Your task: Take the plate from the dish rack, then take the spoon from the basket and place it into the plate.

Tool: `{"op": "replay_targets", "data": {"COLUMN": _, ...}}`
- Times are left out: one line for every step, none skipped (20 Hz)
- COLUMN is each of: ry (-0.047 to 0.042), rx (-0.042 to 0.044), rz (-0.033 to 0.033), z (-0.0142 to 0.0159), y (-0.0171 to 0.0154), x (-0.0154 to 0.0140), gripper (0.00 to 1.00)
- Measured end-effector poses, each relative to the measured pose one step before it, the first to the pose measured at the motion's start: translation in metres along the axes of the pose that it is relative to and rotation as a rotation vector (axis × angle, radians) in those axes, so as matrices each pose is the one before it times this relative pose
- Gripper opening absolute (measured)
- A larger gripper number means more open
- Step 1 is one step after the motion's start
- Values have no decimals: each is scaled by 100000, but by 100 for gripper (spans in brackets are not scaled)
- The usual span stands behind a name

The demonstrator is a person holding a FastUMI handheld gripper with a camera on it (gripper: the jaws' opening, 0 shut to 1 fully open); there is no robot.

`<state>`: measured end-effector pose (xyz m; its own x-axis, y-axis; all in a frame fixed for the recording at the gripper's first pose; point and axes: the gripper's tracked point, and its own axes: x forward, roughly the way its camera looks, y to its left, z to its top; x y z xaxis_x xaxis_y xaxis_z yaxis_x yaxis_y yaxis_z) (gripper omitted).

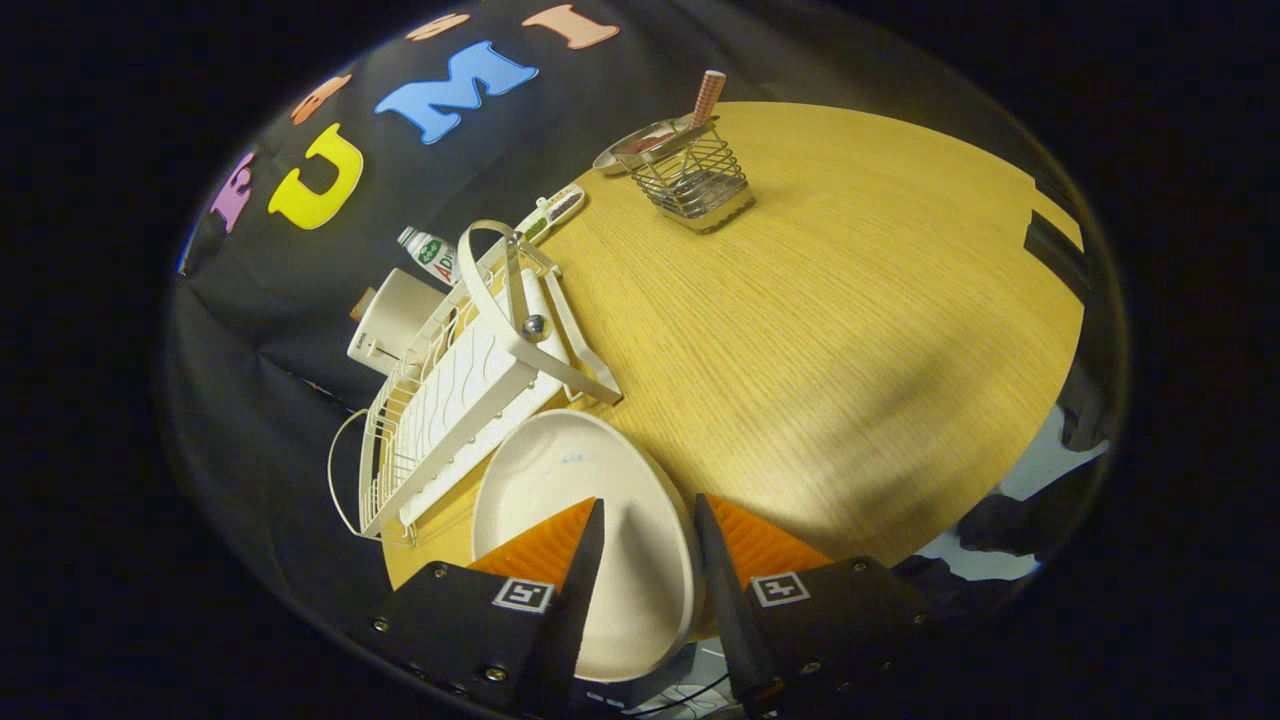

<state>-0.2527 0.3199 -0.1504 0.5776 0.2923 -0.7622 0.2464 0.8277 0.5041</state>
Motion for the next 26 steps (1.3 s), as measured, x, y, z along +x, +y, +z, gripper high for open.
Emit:
{"op": "replay_targets", "data": {"ry": -1107, "rx": 637, "rz": 34, "z": 479, "y": -152, "x": -147, "gripper": 57}}
{"op": "replay_targets", "data": {"ry": -1113, "rx": 295, "rz": -420, "z": 454, "y": -148, "x": -213, "gripper": 57}}
{"op": "replay_targets", "data": {"ry": -1646, "rx": -181, "rz": 156, "z": 631, "y": -4, "x": -282, "gripper": 57}}
{"op": "replay_targets", "data": {"ry": -2020, "rx": -911, "rz": 240, "z": 681, "y": 221, "x": -166, "gripper": 57}}
{"op": "replay_targets", "data": {"ry": -2076, "rx": -1670, "rz": 181, "z": 877, "y": 201, "x": -325, "gripper": 57}}
{"op": "replay_targets", "data": {"ry": -2881, "rx": -2287, "rz": -102, "z": 1002, "y": 188, "x": -354, "gripper": 57}}
{"op": "replay_targets", "data": {"ry": -2792, "rx": -2593, "rz": 129, "z": 1195, "y": 251, "x": -305, "gripper": 57}}
{"op": "replay_targets", "data": {"ry": -3391, "rx": -2756, "rz": -27, "z": 1285, "y": 295, "x": -414, "gripper": 57}}
{"op": "replay_targets", "data": {"ry": -3489, "rx": -2621, "rz": -31, "z": 1473, "y": 290, "x": -304, "gripper": 57}}
{"op": "replay_targets", "data": {"ry": -3764, "rx": -2268, "rz": -204, "z": 1531, "y": 189, "x": -338, "gripper": 57}}
{"op": "replay_targets", "data": {"ry": -3576, "rx": -1966, "rz": -426, "z": 1573, "y": 127, "x": -290, "gripper": 57}}
{"op": "replay_targets", "data": {"ry": -3598, "rx": -1687, "rz": -593, "z": 1637, "y": 63, "x": -288, "gripper": 57}}
{"op": "replay_targets", "data": {"ry": -3487, "rx": -1574, "rz": -1072, "z": 1532, "y": -110, "x": -146, "gripper": 57}}
{"op": "replay_targets", "data": {"ry": -3190, "rx": -1172, "rz": -1053, "z": 1405, "y": -116, "x": 62, "gripper": 57}}
{"op": "replay_targets", "data": {"ry": -2925, "rx": -647, "rz": -972, "z": 1399, "y": -201, "x": 69, "gripper": 57}}
{"op": "replay_targets", "data": {"ry": -3058, "rx": -253, "rz": -1191, "z": 1403, "y": -294, "x": -48, "gripper": 57}}
{"op": "replay_targets", "data": {"ry": -2890, "rx": 172, "rz": -1228, "z": 1393, "y": -379, "x": 64, "gripper": 57}}
{"op": "replay_targets", "data": {"ry": -2765, "rx": 674, "rz": -1280, "z": 1234, "y": -384, "x": 189, "gripper": 57}}
{"op": "replay_targets", "data": {"ry": -2404, "rx": 1178, "rz": -1434, "z": 1183, "y": -450, "x": 330, "gripper": 57}}
{"op": "replay_targets", "data": {"ry": -1897, "rx": 1347, "rz": -1752, "z": 825, "y": -491, "x": 454, "gripper": 57}}
{"op": "replay_targets", "data": {"ry": -1528, "rx": 1073, "rz": -1895, "z": 766, "y": -521, "x": 457, "gripper": 57}}
{"op": "replay_targets", "data": {"ry": -1440, "rx": 1002, "rz": -1862, "z": 623, "y": -529, "x": 646, "gripper": 57}}
{"op": "replay_targets", "data": {"ry": -1045, "rx": 871, "rz": -1993, "z": 509, "y": -530, "x": 639, "gripper": 57}}
{"op": "replay_targets", "data": {"ry": -639, "rx": 943, "rz": -1797, "z": 397, "y": -425, "x": 734, "gripper": 57}}
{"op": "replay_targets", "data": {"ry": -517, "rx": 1097, "rz": -952, "z": 351, "y": -296, "x": 674, "gripper": 57}}
{"op": "replay_targets", "data": {"ry": -12, "rx": 652, "rz": -1073, "z": 149, "y": -309, "x": 835, "gripper": 57}}
